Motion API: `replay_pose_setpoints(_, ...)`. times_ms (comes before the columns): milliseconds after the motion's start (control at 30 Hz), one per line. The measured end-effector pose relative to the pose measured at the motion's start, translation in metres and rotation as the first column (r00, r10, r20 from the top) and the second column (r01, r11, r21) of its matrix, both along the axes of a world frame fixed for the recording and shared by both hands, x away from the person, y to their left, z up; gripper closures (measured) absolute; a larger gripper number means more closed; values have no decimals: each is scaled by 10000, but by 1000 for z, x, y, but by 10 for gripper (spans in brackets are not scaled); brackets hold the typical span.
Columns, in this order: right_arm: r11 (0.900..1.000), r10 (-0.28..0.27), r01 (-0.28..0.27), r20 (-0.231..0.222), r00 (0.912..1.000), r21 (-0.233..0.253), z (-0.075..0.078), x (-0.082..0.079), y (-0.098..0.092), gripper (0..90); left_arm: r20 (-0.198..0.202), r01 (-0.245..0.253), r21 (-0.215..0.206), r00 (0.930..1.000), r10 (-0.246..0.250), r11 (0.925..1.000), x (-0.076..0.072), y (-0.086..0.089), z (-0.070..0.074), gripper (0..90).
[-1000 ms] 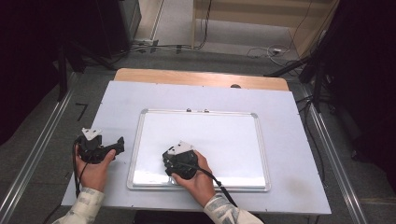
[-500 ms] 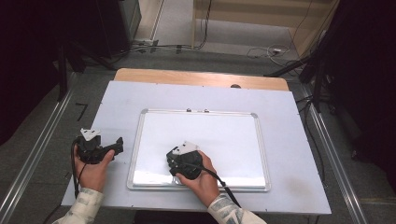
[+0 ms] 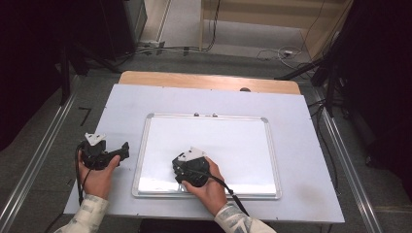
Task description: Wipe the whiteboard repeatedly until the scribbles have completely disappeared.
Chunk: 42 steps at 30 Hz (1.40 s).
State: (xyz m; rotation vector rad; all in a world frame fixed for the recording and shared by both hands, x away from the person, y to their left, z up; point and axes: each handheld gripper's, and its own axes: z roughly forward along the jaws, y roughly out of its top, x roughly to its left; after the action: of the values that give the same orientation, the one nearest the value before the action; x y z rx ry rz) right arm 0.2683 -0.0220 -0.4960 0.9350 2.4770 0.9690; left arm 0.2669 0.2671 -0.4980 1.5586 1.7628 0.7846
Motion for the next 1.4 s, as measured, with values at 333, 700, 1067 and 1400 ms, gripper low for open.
replay_pose_setpoints(333,9999,113,-113,20,9999,3,0,1,7,391,11,-2,3,10000,2,10000,0,0,0,43)
replay_pose_setpoints(700,10000,48,-48,15,10000,50,0,1,-5,391,42,-49,-16,10000,50,10000,-1,2,0,43)
replay_pose_setpoints(1067,9995,-312,312,7,9995,40,0,3,-34,391,27,-68,-9,10000,68,10000,-2,3,0,43)
replay_pose_setpoints(1400,9985,-542,542,7,9985,52,0,4,-50,391,32,-66,7,10000,66,10000,-2,2,0,43)
